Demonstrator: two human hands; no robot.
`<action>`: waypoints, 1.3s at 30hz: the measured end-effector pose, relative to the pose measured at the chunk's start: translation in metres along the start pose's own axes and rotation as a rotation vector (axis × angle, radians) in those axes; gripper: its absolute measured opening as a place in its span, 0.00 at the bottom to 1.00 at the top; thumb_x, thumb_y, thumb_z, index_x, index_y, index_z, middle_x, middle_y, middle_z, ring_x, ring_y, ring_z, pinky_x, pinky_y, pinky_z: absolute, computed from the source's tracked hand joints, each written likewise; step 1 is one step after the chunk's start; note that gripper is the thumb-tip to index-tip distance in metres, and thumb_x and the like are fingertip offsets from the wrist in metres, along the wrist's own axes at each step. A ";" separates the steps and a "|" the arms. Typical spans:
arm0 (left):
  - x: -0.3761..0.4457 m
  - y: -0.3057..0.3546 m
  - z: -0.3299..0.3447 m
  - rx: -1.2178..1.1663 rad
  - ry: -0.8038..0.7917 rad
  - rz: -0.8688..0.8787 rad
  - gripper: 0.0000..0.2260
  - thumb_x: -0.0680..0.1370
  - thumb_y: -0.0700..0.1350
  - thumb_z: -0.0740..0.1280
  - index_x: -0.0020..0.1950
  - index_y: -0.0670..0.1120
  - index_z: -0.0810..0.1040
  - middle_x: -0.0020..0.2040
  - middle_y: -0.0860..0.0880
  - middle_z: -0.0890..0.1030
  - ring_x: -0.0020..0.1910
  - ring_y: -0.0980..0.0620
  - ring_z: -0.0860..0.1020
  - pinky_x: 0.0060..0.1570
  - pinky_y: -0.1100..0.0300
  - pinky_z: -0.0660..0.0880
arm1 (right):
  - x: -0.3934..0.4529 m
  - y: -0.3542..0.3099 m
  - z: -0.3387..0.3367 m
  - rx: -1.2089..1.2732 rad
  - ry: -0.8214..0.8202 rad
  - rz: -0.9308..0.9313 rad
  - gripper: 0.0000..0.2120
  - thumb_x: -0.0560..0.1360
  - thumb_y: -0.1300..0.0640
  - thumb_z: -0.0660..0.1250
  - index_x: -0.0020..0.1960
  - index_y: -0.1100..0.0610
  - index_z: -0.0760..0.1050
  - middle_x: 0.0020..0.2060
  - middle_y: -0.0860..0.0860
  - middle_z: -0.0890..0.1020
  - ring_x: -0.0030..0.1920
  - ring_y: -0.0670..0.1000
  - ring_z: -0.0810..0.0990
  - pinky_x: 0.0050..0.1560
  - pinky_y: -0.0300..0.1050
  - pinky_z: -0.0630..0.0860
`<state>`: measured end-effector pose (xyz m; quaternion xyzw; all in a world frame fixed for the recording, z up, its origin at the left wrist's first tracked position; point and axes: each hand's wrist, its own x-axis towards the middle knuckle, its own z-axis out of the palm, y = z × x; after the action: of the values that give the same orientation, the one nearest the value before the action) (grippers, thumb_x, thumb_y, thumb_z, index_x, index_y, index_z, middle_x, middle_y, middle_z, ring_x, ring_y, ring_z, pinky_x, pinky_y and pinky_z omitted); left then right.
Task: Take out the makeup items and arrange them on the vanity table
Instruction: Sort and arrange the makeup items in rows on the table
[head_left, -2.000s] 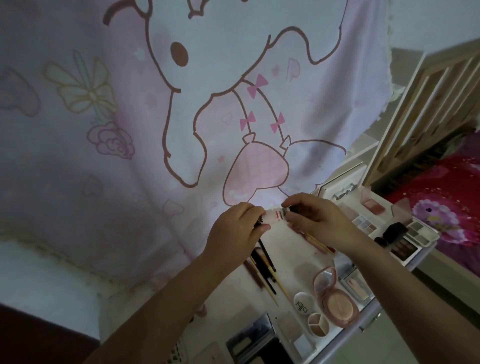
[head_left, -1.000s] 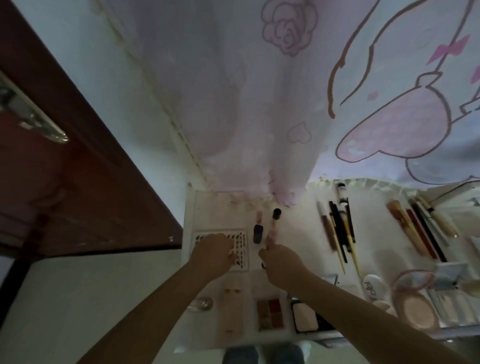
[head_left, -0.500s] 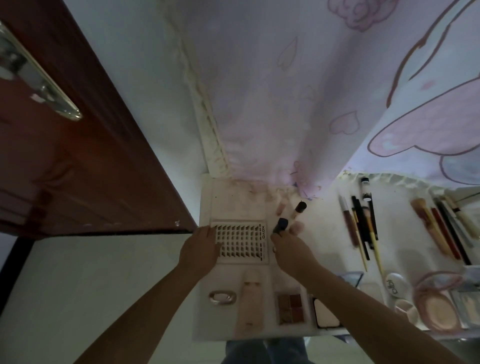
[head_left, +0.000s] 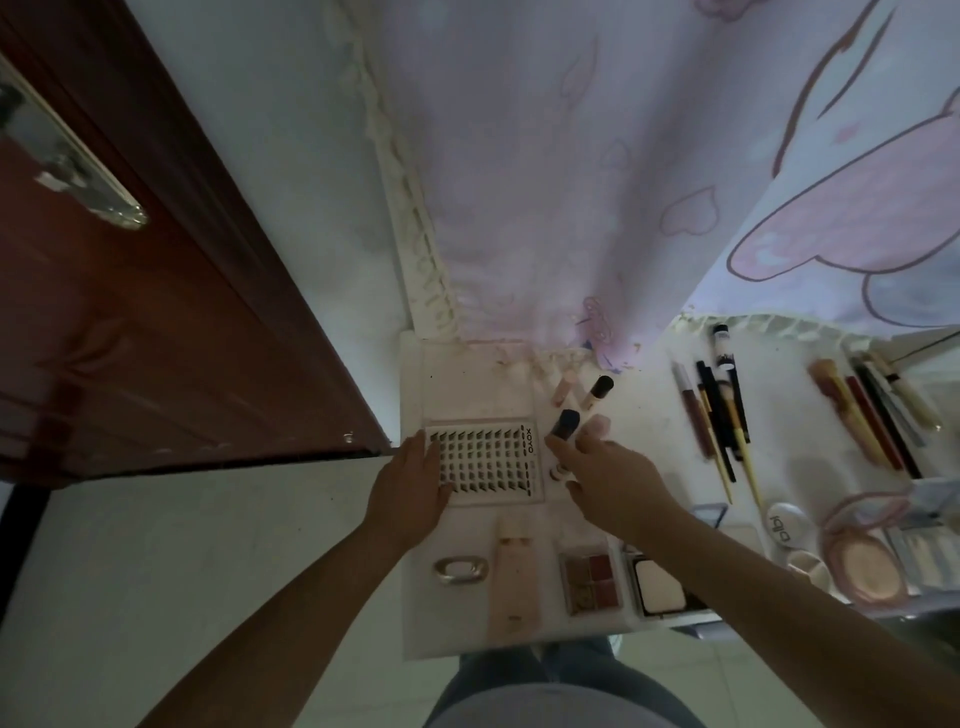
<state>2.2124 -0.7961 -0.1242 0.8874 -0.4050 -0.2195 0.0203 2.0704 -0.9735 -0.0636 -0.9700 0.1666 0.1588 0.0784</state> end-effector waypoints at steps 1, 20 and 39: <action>0.002 0.003 -0.005 0.025 0.023 0.017 0.27 0.81 0.51 0.52 0.75 0.42 0.47 0.76 0.42 0.48 0.75 0.48 0.51 0.71 0.55 0.54 | -0.006 0.003 -0.003 -0.003 0.042 0.012 0.24 0.78 0.53 0.56 0.72 0.52 0.54 0.68 0.58 0.66 0.58 0.55 0.75 0.49 0.45 0.76; 0.037 0.154 -0.079 0.078 0.235 0.312 0.24 0.80 0.49 0.52 0.75 0.44 0.51 0.76 0.46 0.52 0.74 0.52 0.51 0.70 0.60 0.52 | 0.014 0.153 0.019 0.365 -0.014 0.649 0.10 0.74 0.64 0.60 0.55 0.64 0.70 0.53 0.59 0.78 0.54 0.59 0.78 0.49 0.49 0.75; 0.070 0.225 -0.088 -0.171 0.105 0.330 0.20 0.80 0.48 0.57 0.71 0.46 0.62 0.70 0.47 0.67 0.68 0.51 0.65 0.63 0.65 0.58 | -0.071 0.227 -0.066 1.726 0.533 0.560 0.17 0.79 0.57 0.55 0.33 0.59 0.68 0.18 0.51 0.73 0.17 0.46 0.70 0.17 0.32 0.66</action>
<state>2.1289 -1.0104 -0.0233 0.8141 -0.5233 -0.2002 0.1525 1.9464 -1.1770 -0.0003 -0.5059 0.4660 -0.2334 0.6874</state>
